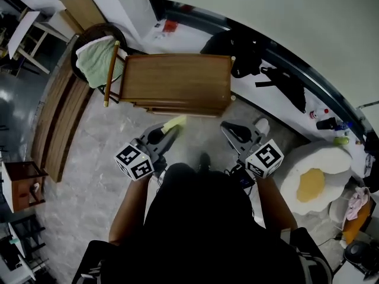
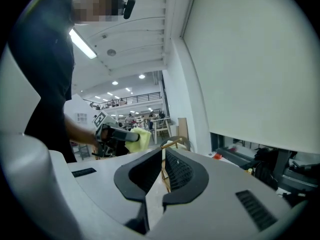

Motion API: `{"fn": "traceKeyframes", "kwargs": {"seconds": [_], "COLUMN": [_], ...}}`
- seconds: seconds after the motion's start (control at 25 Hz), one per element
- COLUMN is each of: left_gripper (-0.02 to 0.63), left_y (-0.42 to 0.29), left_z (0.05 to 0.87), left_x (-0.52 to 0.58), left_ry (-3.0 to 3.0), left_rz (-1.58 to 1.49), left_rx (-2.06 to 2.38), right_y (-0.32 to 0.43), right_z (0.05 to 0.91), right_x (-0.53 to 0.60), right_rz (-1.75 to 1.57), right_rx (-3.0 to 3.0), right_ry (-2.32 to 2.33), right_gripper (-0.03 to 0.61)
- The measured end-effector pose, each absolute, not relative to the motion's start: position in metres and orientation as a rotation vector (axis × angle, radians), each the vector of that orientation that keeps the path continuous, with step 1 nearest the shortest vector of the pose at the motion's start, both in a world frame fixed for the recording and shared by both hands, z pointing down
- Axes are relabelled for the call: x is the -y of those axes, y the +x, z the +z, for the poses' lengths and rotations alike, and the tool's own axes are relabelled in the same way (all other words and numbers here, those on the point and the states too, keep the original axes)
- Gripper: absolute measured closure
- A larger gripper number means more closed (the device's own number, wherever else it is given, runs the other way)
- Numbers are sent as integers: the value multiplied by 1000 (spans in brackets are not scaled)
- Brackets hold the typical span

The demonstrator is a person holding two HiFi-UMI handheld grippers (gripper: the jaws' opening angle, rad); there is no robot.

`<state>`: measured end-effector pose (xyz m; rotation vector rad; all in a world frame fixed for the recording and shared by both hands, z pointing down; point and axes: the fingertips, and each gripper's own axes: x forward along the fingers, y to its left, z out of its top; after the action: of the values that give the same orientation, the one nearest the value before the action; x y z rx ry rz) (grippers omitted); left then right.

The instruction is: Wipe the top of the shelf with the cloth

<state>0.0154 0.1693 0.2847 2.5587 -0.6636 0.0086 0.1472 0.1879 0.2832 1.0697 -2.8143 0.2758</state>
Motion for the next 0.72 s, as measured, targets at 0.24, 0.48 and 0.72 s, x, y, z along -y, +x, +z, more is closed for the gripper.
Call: {"fn": "traceKeyframes", "kwargs": {"seconds": [0.24, 0.48, 0.72], "left_gripper": [577, 577, 577], "left_y": [36, 57, 84], "left_z": [296, 317, 331], "left_x": [-106, -32, 36], "left_ry": [2528, 2490, 2456], "left_rz": [38, 28, 42], "left_rx": [631, 543, 402], "right_y": [157, 164, 185], "right_z": [289, 300, 308], "right_x": [-120, -50, 22], "right_rz": [303, 348, 395], "right_rx": [2816, 2751, 2625], "right_ry": [1082, 1117, 1207], "right_gripper": [548, 548, 548]}}
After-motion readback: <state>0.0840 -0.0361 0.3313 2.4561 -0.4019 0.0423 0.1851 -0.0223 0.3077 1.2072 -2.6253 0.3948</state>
